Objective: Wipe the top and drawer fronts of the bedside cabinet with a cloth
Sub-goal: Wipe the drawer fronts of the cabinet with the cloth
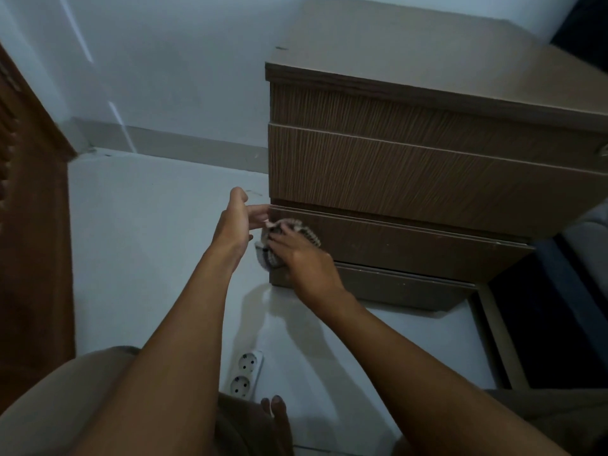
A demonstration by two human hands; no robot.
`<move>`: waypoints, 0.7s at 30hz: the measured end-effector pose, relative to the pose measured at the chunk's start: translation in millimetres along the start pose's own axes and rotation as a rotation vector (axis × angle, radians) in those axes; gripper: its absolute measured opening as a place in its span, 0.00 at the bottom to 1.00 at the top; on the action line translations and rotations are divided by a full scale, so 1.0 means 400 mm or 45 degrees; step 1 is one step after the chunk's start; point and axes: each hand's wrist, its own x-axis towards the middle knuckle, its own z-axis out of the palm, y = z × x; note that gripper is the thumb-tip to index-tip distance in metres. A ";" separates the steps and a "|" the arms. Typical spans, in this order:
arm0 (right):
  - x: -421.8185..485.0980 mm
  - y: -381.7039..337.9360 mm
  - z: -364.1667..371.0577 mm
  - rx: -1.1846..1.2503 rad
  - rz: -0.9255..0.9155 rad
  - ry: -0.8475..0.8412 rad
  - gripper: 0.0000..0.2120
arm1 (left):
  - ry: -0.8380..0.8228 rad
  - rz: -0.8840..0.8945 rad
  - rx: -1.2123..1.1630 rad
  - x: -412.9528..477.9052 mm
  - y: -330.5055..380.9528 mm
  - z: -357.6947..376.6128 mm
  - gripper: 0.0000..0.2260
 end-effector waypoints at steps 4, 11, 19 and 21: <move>-0.112 0.031 -0.006 0.428 0.259 0.170 0.29 | 0.153 0.054 0.182 0.002 -0.012 0.023 0.17; -0.295 0.095 -0.091 0.825 1.262 1.118 0.19 | 0.387 0.233 0.348 -0.041 -0.038 0.102 0.10; -0.359 0.275 -0.232 0.872 1.572 1.895 0.22 | 0.399 0.214 0.350 -0.063 -0.033 0.124 0.09; -0.348 0.321 -0.252 0.903 1.560 1.904 0.25 | 0.415 0.216 0.351 -0.062 -0.032 0.123 0.07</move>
